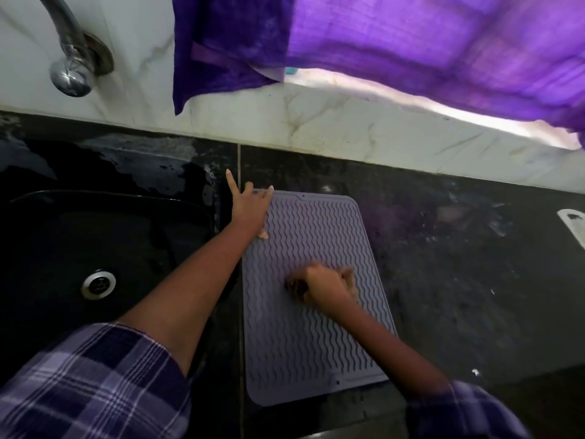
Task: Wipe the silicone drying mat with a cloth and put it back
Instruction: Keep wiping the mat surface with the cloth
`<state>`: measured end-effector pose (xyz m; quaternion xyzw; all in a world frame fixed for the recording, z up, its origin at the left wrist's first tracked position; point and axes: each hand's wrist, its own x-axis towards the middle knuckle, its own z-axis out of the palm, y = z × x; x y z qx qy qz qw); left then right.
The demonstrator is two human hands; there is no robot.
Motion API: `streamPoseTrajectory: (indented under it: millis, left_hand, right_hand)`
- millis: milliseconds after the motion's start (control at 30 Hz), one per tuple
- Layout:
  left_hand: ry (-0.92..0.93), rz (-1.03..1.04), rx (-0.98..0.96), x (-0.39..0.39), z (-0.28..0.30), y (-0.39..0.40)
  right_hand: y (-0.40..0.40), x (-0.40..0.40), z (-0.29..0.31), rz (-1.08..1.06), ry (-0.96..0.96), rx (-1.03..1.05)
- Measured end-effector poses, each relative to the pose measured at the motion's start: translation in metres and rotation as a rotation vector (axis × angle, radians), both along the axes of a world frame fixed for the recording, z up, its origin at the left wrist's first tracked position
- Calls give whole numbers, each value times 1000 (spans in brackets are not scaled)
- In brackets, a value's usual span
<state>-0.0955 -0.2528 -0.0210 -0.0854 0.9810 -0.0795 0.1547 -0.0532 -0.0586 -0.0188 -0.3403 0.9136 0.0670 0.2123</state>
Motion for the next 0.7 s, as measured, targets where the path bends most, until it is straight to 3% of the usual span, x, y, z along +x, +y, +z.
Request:
streamPoseTrajectory:
  millis: [100, 233, 367, 500, 567, 633, 700]
  left_hand:
    - [78, -132, 6, 21, -1, 4]
    - [-22, -7, 168, 33, 3, 10]
    - [-160, 46, 116, 35, 11, 24]
    - [-100, 32, 28, 42, 9, 39]
    - [-78, 37, 22, 46, 6, 40]
    - [-90, 22, 20, 54, 7, 40]
    - [-121, -7, 42, 63, 8, 42]
  right_hand:
    - [-4, -17, 17, -38, -137, 34]
    - [-44, -68, 20, -179, 106, -174]
    - [-52, -47, -4, -137, 215, -104]
    - [3, 25, -1, -50, 121, -123]
    - [29, 52, 7, 43, 10, -10]
    - [27, 42, 19, 16, -61, 71]
    - [9, 17, 26, -62, -18, 10]
